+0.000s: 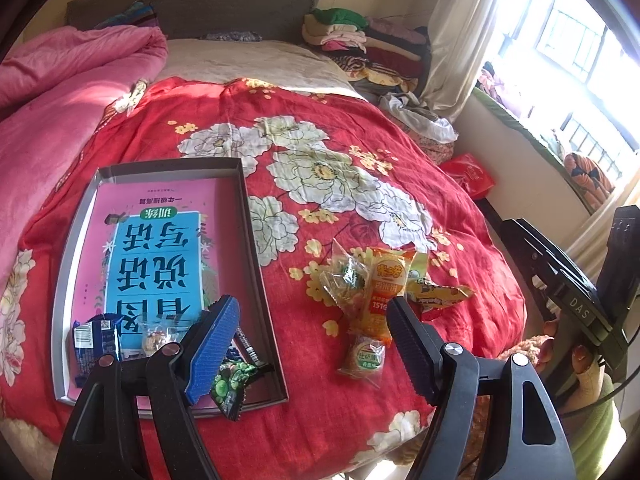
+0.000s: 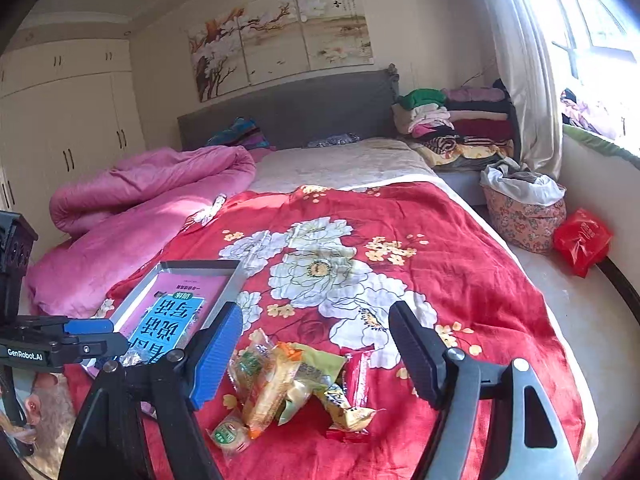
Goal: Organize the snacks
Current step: 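Withdraw both grippers from the tray back toward the snack pile, then grasp the yellow rice-cracker bag with the left gripper while the right grasps the gold-wrapped snack, then carry the rice-cracker bag with the left gripper while the right carries the gold snack to the tray, then lower the rice-cracker bag onto the tray and open the left gripper while the right releases the gold snack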
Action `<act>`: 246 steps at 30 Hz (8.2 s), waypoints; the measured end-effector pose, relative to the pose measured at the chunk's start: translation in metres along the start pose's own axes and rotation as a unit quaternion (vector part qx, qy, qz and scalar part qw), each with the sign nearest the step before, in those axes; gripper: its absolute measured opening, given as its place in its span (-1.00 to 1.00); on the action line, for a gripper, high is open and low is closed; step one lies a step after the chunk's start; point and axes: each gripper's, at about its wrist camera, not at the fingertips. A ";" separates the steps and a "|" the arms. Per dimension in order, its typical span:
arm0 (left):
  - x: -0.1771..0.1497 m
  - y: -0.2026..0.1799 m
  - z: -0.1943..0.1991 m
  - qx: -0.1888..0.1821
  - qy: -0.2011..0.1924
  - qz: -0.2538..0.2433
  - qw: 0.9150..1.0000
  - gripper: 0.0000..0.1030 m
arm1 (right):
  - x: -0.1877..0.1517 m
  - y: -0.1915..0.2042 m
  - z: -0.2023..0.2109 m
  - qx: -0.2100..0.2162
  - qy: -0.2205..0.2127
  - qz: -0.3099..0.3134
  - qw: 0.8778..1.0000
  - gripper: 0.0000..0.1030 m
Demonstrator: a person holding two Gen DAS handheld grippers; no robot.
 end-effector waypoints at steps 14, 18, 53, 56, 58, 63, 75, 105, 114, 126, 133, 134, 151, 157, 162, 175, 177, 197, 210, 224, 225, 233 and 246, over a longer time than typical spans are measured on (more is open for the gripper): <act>0.004 -0.029 -0.017 -0.014 0.031 -0.008 0.999 0.51 | -0.010 -0.021 -0.006 -0.004 0.042 -0.004 0.999 0.46; 0.005 -0.036 -0.021 -0.013 0.038 -0.010 0.999 0.51 | -0.011 -0.015 -0.009 0.004 0.055 0.011 0.998 0.46; -0.001 -0.064 -0.108 -0.082 0.095 -0.073 0.989 0.49 | -0.058 -0.024 -0.049 0.012 0.163 0.018 0.986 0.37; -0.002 -0.062 -0.114 -0.088 0.101 -0.074 0.988 0.33 | -0.061 -0.020 -0.058 0.012 0.175 0.029 0.984 0.20; -0.002 -0.061 -0.119 -0.092 0.106 -0.074 0.987 0.24 | -0.062 -0.016 -0.063 0.010 0.179 0.041 0.983 0.00; 0.001 -0.059 -0.126 -0.110 0.110 -0.074 0.985 0.01 | -0.063 -0.005 -0.072 0.019 0.183 0.064 0.981 -0.28; 0.006 -0.056 -0.145 -0.154 0.130 -0.064 0.977 -0.06 | -0.070 0.013 -0.098 0.013 0.210 0.103 0.972 -0.34; 0.025 -0.018 -0.111 -0.210 0.097 -0.010 0.973 -0.30 | -0.091 0.016 -0.119 -0.014 0.274 0.019 0.961 -0.63; 0.032 -0.006 -0.085 -0.207 0.071 -0.004 0.976 -0.30 | -0.083 -0.002 -0.102 0.036 0.243 -0.065 0.967 -0.72; 0.039 0.011 -0.052 -0.182 0.037 0.000 0.983 -0.30 | -0.053 0.018 -0.058 0.075 0.176 -0.084 0.978 -0.72; 0.040 0.027 -0.031 -0.160 0.021 0.010 0.987 -0.30 | -0.031 0.049 -0.049 0.102 0.148 -0.058 0.982 -0.72; 0.040 0.029 -0.029 -0.159 0.019 0.012 0.987 -0.30 | -0.029 0.053 -0.049 0.105 0.145 -0.055 0.982 -0.72; 0.043 0.083 0.013 -0.129 -0.029 0.064 0.989 -0.30 | -0.007 0.106 -0.047 0.155 0.125 -0.015 0.980 -0.72; 0.042 0.104 0.026 -0.110 -0.043 0.080 0.990 -0.30 | -0.006 0.122 -0.052 0.167 0.126 -0.002 0.978 -0.72; 0.038 0.122 0.037 -0.093 -0.054 0.092 0.990 -0.30 | -0.006 0.135 -0.056 0.178 0.128 0.012 0.976 -0.72; 0.020 0.158 0.053 -0.049 -0.057 0.120 0.990 -0.30 | -0.014 0.163 -0.073 0.206 0.142 0.034 0.967 -0.72; 0.015 0.161 0.054 -0.043 -0.054 0.121 0.990 -0.30 | -0.015 0.166 -0.076 0.211 0.144 0.035 0.966 -0.72; -0.017 0.158 0.030 0.008 0.005 0.108 0.994 -0.30 | -0.028 0.181 -0.093 0.218 0.160 0.052 0.961 -0.72; -0.029 0.155 0.009 0.022 0.044 0.103 0.993 -0.30 | -0.039 0.185 -0.104 0.212 0.180 0.054 0.959 -0.72; -0.033 0.151 -0.006 0.027 0.063 0.093 0.993 -0.30 | -0.051 0.182 -0.122 0.202 0.203 0.038 0.957 -0.72; -0.034 0.151 -0.007 0.029 0.063 0.092 0.993 -0.30 | -0.052 0.183 -0.124 0.199 0.204 0.038 0.958 -0.72; -0.035 0.149 -0.012 0.029 0.070 0.087 0.993 -0.30 | -0.064 0.185 -0.140 0.186 0.230 0.045 0.954 -0.69; -0.036 0.152 -0.018 0.030 0.066 0.093 0.993 -0.30 | -0.061 0.181 -0.131 0.192 0.217 0.042 0.956 -0.32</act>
Point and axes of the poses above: each gripper's, at about its wrist camera, not at the fingertips, and z roughly against the way its jaws point, y to its left, x to its top, and after that the axes turned 3 degrees about x, right-handed
